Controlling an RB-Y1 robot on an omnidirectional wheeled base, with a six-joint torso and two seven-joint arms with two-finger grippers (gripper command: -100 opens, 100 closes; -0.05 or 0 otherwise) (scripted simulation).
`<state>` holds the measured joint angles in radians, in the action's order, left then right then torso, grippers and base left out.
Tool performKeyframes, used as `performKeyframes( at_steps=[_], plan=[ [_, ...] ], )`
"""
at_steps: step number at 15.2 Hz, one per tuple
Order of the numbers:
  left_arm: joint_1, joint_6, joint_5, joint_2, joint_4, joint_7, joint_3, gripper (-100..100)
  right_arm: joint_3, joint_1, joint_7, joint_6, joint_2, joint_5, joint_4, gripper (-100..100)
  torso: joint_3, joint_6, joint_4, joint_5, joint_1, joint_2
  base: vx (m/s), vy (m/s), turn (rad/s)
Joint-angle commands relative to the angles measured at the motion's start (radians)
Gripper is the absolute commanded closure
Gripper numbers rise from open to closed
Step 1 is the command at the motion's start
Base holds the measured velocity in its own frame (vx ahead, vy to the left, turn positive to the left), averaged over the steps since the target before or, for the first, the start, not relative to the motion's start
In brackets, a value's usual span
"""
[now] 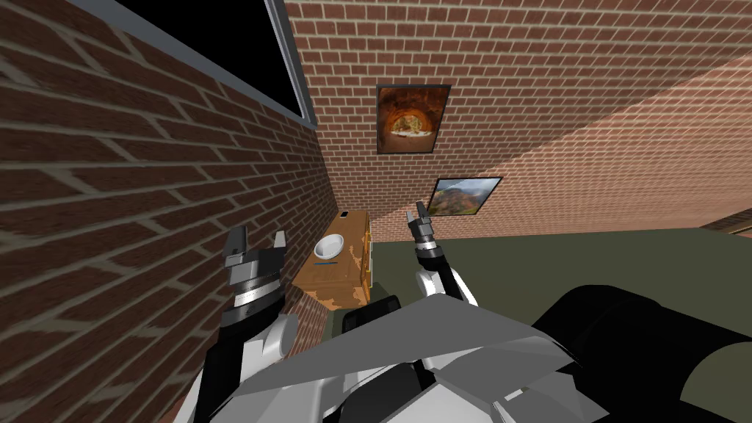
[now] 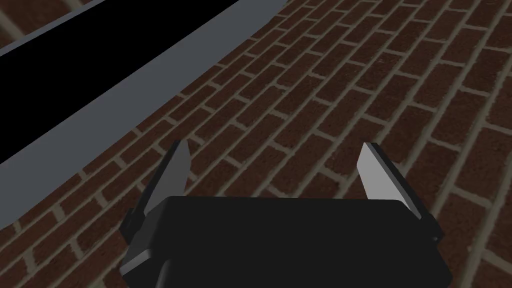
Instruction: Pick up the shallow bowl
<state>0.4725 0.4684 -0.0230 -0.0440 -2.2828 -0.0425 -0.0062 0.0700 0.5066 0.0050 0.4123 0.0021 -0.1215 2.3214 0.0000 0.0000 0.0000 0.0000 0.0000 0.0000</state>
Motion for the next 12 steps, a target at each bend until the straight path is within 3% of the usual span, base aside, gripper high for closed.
performKeyframes(
  at_steps=[1, 5, 12],
  plan=[
    [-0.013, -0.031, -0.002, -0.040, 0.015, -0.001, 0.006, -100, 0.000, 0.000, 0.000, 0.000, 0.000, 0.000, 0.000, 0, 0.000, 0.000, 0.000, 0.000, 0.000, 0.000, -0.001, 0.001, -0.041],
    [-0.045, -0.103, -0.005, -0.087, 0.051, -0.003, 0.020, -100, 0.000, 0.000, 0.000, 0.000, 0.000, 0.000, 0.000, 0, 0.000, 0.000, 0.000, 0.000, 0.001, 0.000, -0.004, 0.007, -0.067],
    [-0.091, -0.222, -0.011, -0.127, 0.106, -0.006, 0.042, -100, 0.000, 0.000, 0.000, 0.000, 0.000, 0.000, 0.000, 0, 0.000, 0.000, 0.000, 0.000, 0.001, 0.000, -0.007, 0.010, -0.062]
  ],
)
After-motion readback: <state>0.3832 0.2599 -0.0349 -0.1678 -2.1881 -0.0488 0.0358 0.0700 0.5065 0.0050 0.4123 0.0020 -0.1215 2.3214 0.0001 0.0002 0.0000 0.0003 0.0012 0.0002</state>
